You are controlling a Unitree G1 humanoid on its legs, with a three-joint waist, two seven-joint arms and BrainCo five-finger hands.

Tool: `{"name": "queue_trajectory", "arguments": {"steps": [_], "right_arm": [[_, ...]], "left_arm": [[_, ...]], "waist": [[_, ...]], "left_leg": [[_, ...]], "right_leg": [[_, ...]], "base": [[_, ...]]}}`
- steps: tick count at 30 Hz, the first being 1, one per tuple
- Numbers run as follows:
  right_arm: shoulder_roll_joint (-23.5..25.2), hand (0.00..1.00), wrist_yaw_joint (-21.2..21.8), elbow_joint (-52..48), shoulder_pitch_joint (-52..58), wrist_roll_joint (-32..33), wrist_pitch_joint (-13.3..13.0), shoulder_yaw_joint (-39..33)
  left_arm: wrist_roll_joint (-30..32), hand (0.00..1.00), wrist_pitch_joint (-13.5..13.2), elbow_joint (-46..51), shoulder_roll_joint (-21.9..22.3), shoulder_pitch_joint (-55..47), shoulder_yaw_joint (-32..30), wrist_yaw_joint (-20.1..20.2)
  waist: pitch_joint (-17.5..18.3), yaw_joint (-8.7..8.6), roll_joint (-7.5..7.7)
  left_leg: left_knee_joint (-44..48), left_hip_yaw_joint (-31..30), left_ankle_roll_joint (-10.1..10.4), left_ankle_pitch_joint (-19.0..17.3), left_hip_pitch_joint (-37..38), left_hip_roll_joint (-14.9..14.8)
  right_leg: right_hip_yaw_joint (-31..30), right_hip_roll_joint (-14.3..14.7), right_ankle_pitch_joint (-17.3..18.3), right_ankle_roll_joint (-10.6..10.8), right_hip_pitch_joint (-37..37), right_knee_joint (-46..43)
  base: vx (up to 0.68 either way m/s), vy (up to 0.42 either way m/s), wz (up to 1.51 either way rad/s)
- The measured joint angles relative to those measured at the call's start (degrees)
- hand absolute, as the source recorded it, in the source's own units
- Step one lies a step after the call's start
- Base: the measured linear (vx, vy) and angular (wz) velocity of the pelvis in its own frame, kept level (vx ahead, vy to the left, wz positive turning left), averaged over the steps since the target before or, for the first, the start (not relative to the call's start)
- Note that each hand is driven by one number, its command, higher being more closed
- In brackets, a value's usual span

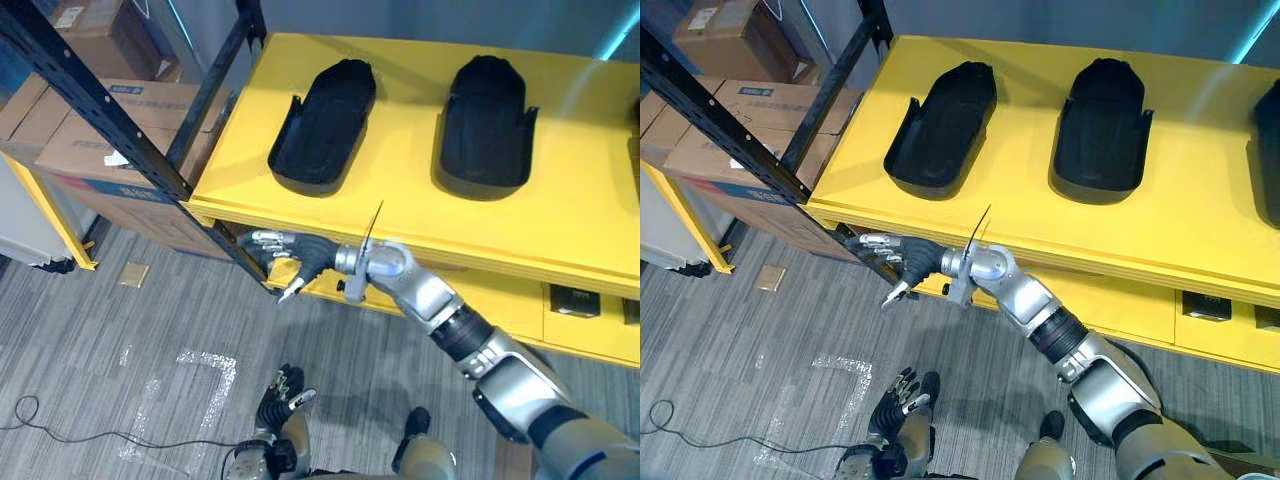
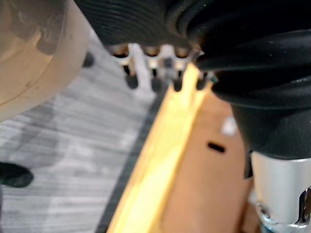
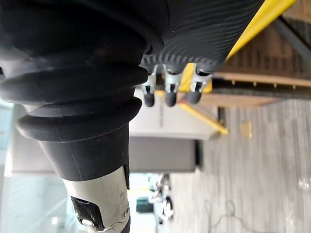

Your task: Walk over and take plastic housings, then place them on the shelf

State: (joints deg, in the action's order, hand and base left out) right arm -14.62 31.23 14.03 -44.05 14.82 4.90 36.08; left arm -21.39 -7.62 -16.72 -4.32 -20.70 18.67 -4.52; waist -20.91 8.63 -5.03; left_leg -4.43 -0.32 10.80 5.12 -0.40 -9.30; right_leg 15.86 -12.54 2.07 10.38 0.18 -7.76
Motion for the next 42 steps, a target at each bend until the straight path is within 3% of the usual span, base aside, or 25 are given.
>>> {"name": "queue_trajectory", "arguments": {"steps": [3, 11, 20, 34, 42], "right_arm": [[0.97, 0.0, -0.98, 2.16, 0.57, -1.14, -0.26, -0.05], [3.23, 0.0, -6.65, 8.34, 0.6, -2.19, -3.97, -4.61], [5.4, 0.0, -13.68, 12.2, 0.33, -2.18, -4.61, -10.81], [4.58, 0.0, -16.67, 20.82, -4.88, -6.36, -5.23, -14.78], [3.42, 0.0, -20.18, 25.33, -8.24, -7.83, -6.41, -15.78]], "left_arm": [[-0.01, 0.0, -0.08, -0.22, 0.01, 0.11, 0.07, -0.47], [-0.04, 0.0, -0.79, -0.58, 0.02, 0.11, 0.41, -0.94], [-0.04, 0.0, -2.2, -2.21, 0.12, 0.11, 1.02, -0.93], [-0.08, 0.0, -2.26, -2.25, 0.11, 0.12, 1.14, -0.93], [-0.18, 0.0, -2.09, -2.29, 0.37, 0.5, 1.96, -1.37]], "waist": [[0.05, -0.04, 0.07], [0.21, -0.03, -0.08], [1.31, -0.04, -0.49], [1.31, -0.05, -0.58], [0.75, -0.05, -2.05]], "left_leg": [[0.0, -0.01, 0.0, 0.0, -0.01, 0.14], [0.01, -0.46, -0.18, 0.14, -0.03, 0.44], [0.02, -0.65, -0.74, 0.83, 0.01, 1.01], [0.0, -1.09, -1.04, 1.02, -0.65, 2.1], [0.0, -1.34, -1.14, 1.1, -0.83, 2.46]], "right_leg": [[0.02, -0.17, -0.01, 0.03, 0.0, -0.08], [0.1, -0.5, 0.01, 0.04, 0.03, -0.66], [0.46, -1.34, 0.28, 0.1, -0.01, -1.45], [1.02, -2.58, 0.13, 0.46, -0.49, -2.65], [1.03, -3.17, 0.7, 0.61, -1.17, -4.13]], "base": [[0.0, 0.0, 0.0], [0.0, 0.0, 0.02], [0.0, 0.001, 0.01], [-0.03, 0.008, 0.03], [0.0, -0.001, 0.0]]}}
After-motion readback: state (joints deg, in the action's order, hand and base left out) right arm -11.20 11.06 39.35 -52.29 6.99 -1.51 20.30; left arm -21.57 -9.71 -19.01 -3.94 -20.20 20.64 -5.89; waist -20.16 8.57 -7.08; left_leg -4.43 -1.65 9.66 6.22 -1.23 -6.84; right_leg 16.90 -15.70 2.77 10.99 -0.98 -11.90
